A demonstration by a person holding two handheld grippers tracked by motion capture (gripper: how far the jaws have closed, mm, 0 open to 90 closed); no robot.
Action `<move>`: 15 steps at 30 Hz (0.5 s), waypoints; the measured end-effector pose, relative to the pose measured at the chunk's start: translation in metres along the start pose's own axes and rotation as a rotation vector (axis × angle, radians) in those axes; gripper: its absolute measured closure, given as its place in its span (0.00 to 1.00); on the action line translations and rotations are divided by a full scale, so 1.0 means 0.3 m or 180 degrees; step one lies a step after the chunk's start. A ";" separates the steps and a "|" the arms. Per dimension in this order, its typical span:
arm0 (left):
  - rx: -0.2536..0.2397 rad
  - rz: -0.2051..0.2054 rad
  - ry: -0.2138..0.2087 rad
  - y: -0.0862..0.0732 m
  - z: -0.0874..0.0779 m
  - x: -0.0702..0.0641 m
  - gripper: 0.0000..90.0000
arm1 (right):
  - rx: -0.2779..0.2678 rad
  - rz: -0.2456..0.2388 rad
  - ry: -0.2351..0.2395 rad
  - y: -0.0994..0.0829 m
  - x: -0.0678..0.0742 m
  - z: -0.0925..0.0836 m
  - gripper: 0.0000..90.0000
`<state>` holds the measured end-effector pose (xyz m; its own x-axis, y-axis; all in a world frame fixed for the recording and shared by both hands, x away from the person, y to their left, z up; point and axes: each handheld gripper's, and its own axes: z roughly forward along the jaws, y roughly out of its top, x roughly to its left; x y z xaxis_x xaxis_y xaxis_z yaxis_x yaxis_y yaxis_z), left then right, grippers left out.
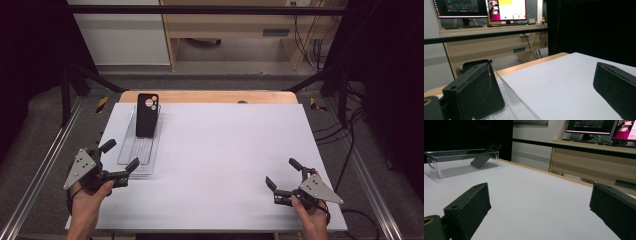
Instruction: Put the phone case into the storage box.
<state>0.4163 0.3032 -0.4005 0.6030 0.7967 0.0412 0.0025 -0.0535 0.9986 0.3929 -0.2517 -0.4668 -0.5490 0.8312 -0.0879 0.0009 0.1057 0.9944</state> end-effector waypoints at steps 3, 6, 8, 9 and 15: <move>-0.0005 0.0005 0.0006 -0.002 -0.005 0.002 0.01 | 0.0001 0.0001 -0.0001 0.000 0.000 0.000 0.04; 0.0000 0.0013 0.0015 -0.004 -0.009 0.005 0.01 | 0.0002 0.0008 -0.0005 0.000 0.000 0.000 0.04; -0.0002 0.0014 0.0018 -0.005 -0.012 0.006 0.01 | 0.0001 0.0006 -0.0002 0.000 0.000 0.000 0.04; 0.0001 0.0024 0.0023 -0.006 -0.015 0.007 0.01 | 0.0001 -0.0002 0.0000 0.000 0.000 0.000 0.04; -0.0004 0.0037 0.0041 -0.014 -0.024 0.010 0.01 | 0.0000 0.0000 0.0000 0.000 0.000 0.000 0.04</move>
<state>0.4125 0.3102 -0.4043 0.5928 0.8036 0.0533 -0.0056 -0.0621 0.9981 0.3929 -0.2518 -0.4667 -0.5489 0.8313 -0.0879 0.0008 0.1057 0.9944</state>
